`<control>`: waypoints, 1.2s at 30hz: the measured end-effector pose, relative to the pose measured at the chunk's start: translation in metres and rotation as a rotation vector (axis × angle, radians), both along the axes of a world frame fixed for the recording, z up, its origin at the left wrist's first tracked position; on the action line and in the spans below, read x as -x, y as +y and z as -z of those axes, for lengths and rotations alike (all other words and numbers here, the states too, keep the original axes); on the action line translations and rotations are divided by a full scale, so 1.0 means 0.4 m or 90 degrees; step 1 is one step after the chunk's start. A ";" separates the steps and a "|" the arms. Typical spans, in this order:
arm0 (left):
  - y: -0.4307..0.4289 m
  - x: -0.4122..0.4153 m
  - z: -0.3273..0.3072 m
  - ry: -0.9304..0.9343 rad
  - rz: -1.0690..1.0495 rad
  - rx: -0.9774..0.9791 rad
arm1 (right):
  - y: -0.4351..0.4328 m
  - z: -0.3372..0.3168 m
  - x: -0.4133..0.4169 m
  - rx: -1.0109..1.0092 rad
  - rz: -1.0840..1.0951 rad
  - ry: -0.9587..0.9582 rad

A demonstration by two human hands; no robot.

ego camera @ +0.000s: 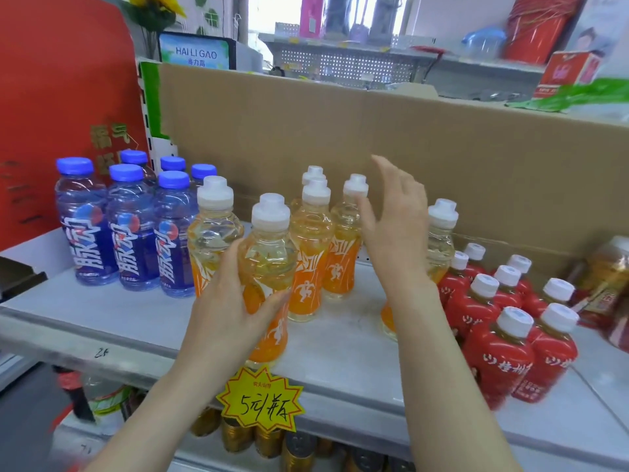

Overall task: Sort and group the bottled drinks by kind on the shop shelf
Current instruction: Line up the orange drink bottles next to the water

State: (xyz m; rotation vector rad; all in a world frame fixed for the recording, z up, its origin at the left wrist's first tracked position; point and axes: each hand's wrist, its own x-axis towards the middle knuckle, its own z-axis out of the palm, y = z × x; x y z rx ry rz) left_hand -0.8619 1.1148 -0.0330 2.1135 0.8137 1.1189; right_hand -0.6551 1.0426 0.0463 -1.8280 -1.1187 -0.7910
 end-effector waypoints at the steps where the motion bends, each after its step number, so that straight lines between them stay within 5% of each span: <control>1: 0.000 -0.001 0.000 -0.002 0.003 0.003 | -0.035 0.034 0.015 -0.093 0.029 -0.043; 4: -0.001 -0.002 0.001 -0.005 0.004 0.008 | -0.118 0.119 0.016 -0.220 0.133 0.033; 8: -0.002 -0.002 0.002 -0.005 0.002 0.002 | -0.148 0.143 -0.044 -0.076 0.114 0.299; 17: -0.002 0.001 0.003 -0.015 0.012 0.011 | -0.073 0.130 -0.117 0.006 -0.052 0.358; 27: -0.006 -0.002 0.001 -0.031 0.005 0.010 | -0.024 0.126 -0.167 0.046 -0.050 0.379; 32: -0.019 -0.013 0.002 -0.060 0.050 0.051 | -0.084 0.116 -0.069 -0.035 0.010 0.256; 36: -0.065 -0.092 0.004 -0.063 0.125 0.067 | -0.136 0.107 0.083 -0.038 -0.230 0.300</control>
